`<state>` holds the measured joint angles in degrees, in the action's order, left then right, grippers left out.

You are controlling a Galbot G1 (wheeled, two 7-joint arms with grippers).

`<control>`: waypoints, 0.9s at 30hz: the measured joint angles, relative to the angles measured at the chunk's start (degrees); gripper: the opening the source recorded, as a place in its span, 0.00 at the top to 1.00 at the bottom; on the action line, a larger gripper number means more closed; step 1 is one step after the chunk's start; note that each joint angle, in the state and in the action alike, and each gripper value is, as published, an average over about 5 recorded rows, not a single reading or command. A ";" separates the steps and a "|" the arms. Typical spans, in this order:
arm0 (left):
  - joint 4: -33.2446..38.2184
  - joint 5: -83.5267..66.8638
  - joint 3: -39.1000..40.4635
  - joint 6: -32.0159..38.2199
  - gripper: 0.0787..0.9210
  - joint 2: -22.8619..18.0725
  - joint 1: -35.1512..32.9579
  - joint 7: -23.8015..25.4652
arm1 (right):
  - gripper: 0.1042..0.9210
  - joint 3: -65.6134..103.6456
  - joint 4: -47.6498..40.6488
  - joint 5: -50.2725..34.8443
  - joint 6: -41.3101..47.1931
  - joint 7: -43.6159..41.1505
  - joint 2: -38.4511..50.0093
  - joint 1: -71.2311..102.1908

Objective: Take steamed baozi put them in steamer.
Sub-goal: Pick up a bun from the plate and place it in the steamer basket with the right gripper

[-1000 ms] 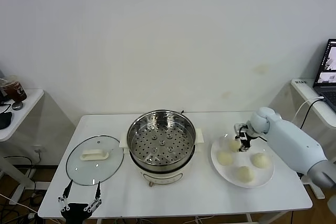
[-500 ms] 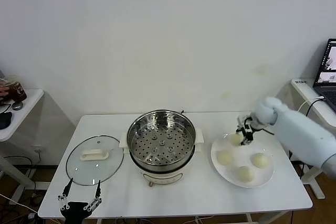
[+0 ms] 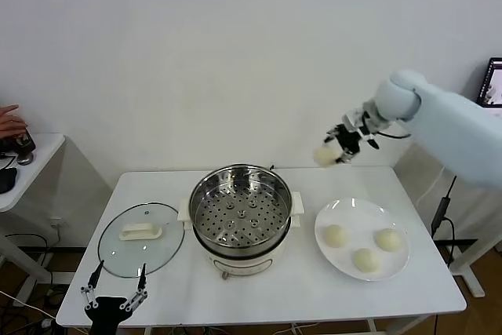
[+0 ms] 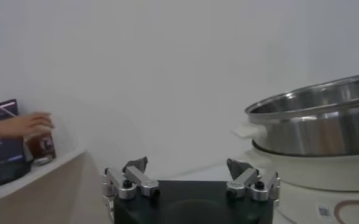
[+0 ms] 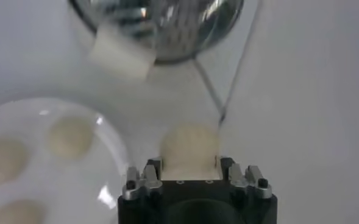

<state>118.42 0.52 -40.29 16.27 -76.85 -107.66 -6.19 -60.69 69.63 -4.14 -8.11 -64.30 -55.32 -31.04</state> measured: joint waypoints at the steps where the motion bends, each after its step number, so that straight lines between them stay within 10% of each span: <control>1: 0.05 0.00 -0.14 0.01 0.12 -0.03 -0.06 0.02 | 0.42 -0.96 -0.06 -0.23 -1.05 0.23 -1.39 -0.43; 27: 1.17 -0.53 -2.82 0.14 0.12 -0.93 -0.08 0.28 | 0.42 -9.70 -12.42 17.58 -26.24 7.44 -23.61 4.11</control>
<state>119.59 -0.01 -43.12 16.41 -77.78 -107.74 -5.91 -70.38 57.22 13.44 -34.35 -56.86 -78.93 -26.93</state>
